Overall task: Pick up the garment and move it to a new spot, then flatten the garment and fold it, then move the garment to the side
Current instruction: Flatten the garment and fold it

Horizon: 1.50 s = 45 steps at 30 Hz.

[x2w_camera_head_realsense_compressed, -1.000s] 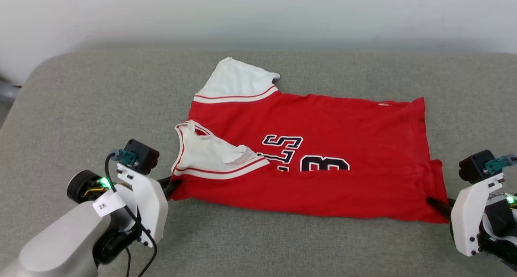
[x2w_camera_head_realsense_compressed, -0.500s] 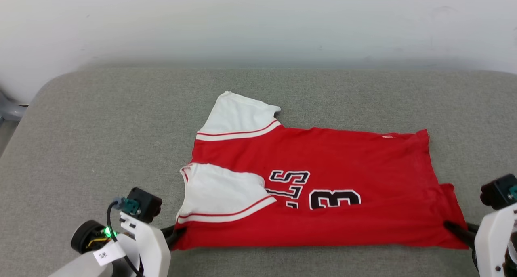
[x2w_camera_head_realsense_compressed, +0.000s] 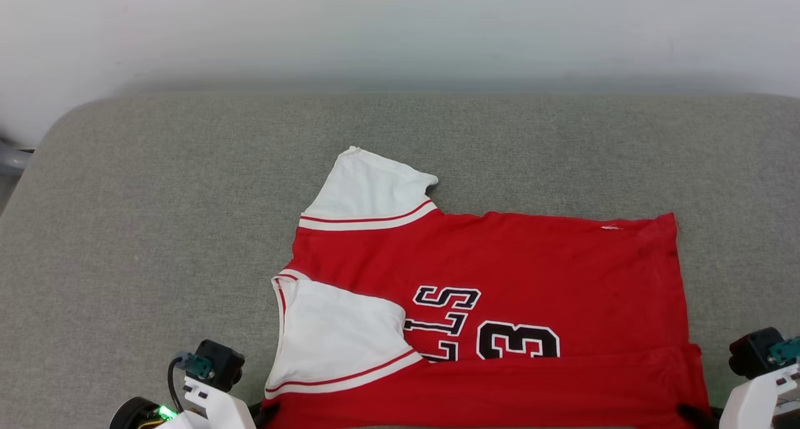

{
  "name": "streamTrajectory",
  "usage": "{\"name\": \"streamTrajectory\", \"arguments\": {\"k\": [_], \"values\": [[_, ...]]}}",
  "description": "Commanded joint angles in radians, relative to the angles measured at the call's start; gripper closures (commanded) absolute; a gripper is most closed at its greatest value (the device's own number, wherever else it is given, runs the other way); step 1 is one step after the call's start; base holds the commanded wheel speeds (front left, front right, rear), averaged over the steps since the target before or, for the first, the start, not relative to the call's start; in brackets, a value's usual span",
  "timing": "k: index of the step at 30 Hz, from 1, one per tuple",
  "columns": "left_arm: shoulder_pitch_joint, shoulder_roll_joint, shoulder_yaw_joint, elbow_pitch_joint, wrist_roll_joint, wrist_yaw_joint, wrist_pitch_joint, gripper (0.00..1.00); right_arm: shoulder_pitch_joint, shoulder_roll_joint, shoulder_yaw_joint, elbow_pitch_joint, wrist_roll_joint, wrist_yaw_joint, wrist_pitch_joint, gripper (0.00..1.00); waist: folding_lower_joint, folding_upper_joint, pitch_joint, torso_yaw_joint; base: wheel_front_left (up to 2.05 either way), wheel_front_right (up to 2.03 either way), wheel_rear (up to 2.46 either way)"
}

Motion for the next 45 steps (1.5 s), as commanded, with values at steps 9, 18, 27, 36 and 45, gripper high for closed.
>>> {"name": "streamTrajectory", "arguments": {"k": [9,18,27,36,45], "values": [[-0.018,-0.001,0.019,0.041,0.025,0.005,-0.064,0.00,0.013,0.037,-0.039,0.007,-0.043,-0.001,-0.094,0.00,0.0000,0.0000,-0.041,0.009,0.00,0.00,0.00],[-0.112,0.039,0.083,-0.022,0.100,0.057,-0.152,0.00,-0.020,0.102,-0.187,-0.064,-0.174,-0.001,-0.296,0.00,0.0000,0.0000,-0.072,-0.004,0.00,0.00,0.00],[-0.326,-0.004,0.150,-0.003,0.132,0.034,-0.168,0.00,-0.038,0.260,-0.334,-0.187,-0.361,-0.001,-0.423,0.00,0.0000,0.0000,-0.012,-0.048,0.00,0.00,0.00],[-0.621,-0.060,0.158,0.140,0.161,-0.062,-0.044,0.00,-0.059,0.353,-0.348,-0.344,-0.461,-0.001,-0.402,0.00,0.0000,0.0000,0.126,-0.129,0.00,0.00,0.00],[-0.849,-0.106,0.136,0.324,0.082,-0.166,0.237,0.00,-0.096,0.382,-0.328,-0.419,-0.495,-0.001,-0.373,0.00,0.0000,0.0000,0.244,-0.190,0.00,0.00,0.00]]}}
